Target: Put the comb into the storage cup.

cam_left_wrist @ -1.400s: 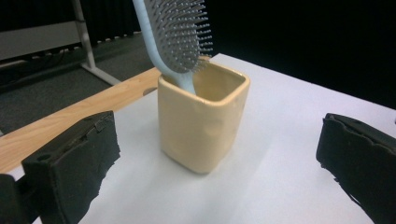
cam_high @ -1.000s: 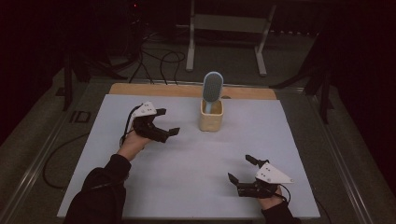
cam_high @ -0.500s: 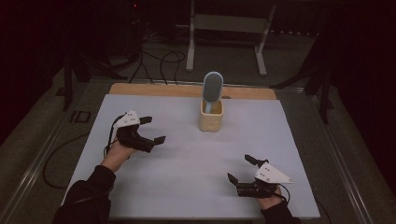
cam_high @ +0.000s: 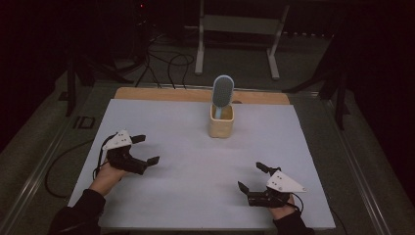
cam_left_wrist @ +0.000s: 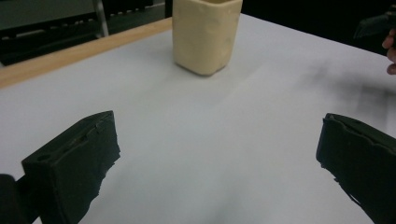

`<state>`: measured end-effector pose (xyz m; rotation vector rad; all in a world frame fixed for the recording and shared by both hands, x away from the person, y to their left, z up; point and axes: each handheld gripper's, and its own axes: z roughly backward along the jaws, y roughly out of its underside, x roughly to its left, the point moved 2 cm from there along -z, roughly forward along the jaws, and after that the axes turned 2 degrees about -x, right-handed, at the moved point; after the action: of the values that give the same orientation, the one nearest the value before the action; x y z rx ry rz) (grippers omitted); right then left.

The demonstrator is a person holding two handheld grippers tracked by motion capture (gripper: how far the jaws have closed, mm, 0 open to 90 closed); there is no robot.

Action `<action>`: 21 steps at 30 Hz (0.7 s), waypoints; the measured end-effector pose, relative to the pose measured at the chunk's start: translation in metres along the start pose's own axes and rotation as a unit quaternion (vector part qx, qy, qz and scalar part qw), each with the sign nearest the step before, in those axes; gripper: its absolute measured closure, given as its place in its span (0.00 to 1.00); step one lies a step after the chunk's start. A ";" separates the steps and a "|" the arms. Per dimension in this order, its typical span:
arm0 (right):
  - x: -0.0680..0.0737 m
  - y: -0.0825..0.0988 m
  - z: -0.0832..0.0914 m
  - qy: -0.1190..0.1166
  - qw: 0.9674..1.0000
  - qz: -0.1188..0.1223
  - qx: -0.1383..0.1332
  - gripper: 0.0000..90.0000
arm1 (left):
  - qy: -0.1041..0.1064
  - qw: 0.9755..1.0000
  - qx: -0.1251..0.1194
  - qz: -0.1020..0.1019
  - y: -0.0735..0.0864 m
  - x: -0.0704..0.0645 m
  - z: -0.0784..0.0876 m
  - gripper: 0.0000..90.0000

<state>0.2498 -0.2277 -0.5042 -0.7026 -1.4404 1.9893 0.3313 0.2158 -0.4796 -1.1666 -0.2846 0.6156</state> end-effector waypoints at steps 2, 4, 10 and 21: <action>0.000 0.000 0.000 0.000 1.000 0.000 0.001 0.11 | -0.005 1.000 0.003 0.003 0.007 0.000 0.005 0.00; 0.000 0.000 -0.001 -0.001 1.000 0.000 0.001 0.11 | -0.005 1.000 0.002 0.009 0.013 -0.001 0.011 0.00; 0.000 0.000 -0.001 -0.001 1.000 0.001 0.001 0.11 | -0.020 1.000 0.004 0.013 0.032 -0.006 0.033 0.00; 0.001 0.000 -0.001 0.001 1.000 0.000 0.003 0.11 | -0.040 0.999 0.013 0.022 0.064 -0.023 0.056 0.00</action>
<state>0.2503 -0.2262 -0.5045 -0.7016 -1.4341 1.9919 0.2649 0.2621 -0.5143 -1.1268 -0.3178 0.7043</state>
